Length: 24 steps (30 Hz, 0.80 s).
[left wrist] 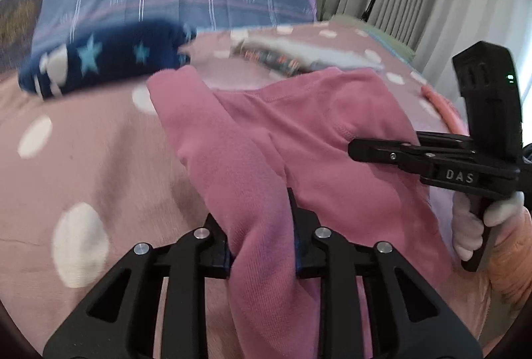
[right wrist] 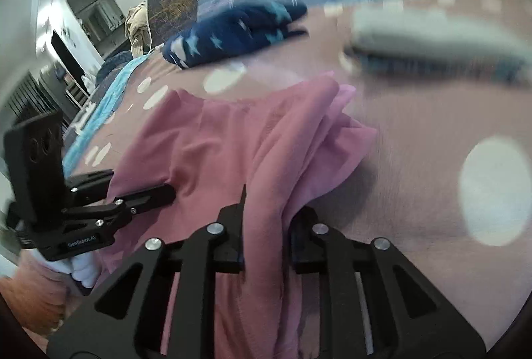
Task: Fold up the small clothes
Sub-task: 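Grasp the folded pink shirt with both grippers and lift it, then carry the lifted shirt with both grippers toward the folded clothes stack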
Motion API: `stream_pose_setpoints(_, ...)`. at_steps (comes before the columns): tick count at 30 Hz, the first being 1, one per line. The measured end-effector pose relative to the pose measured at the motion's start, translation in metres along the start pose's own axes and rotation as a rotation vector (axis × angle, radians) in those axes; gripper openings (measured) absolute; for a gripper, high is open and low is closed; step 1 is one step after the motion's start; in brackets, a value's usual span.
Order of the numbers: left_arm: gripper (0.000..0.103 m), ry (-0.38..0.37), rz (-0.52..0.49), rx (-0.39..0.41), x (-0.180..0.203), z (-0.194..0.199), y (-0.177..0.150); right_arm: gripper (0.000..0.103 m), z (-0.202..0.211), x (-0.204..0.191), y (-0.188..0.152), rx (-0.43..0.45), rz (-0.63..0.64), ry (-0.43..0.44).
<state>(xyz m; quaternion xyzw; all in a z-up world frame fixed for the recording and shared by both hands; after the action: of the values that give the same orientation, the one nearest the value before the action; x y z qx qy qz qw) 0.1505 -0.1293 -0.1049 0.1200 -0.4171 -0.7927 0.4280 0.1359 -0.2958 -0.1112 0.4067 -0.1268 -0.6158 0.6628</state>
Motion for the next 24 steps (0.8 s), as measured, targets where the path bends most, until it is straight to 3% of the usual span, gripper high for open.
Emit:
stream_pose_setpoints(10, 0.025, -0.007, -0.151, 0.233, 0.078, 0.088, 0.045, 0.017, 0.127, -0.050, 0.014, 0.296, 0.135, -0.101)
stream_pose_setpoints(18, 0.025, -0.025, -0.244, 0.322, 0.136, 0.111, 0.087, 0.017, 0.213, -0.050, 0.030, 0.452, 0.192, -0.227)
stream_pose_setpoints(24, 0.026, -0.033, -0.270, 0.348, 0.158, 0.105, 0.116, 0.017, 0.245, -0.037, 0.047, 0.519, 0.223, -0.304)
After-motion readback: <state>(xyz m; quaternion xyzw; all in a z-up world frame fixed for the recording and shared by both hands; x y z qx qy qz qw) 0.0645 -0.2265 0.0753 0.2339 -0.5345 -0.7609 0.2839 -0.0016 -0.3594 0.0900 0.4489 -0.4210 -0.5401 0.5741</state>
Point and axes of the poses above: each gripper's, at about its wrist camera, not at the fingertips, and z roughly against the way its jaws point, x to its right, y to its top, the point moved 3 cm from there along -z, roughly the way its jaws point, and after that the axes turned 3 degrees about x, right-handed, at the moved point
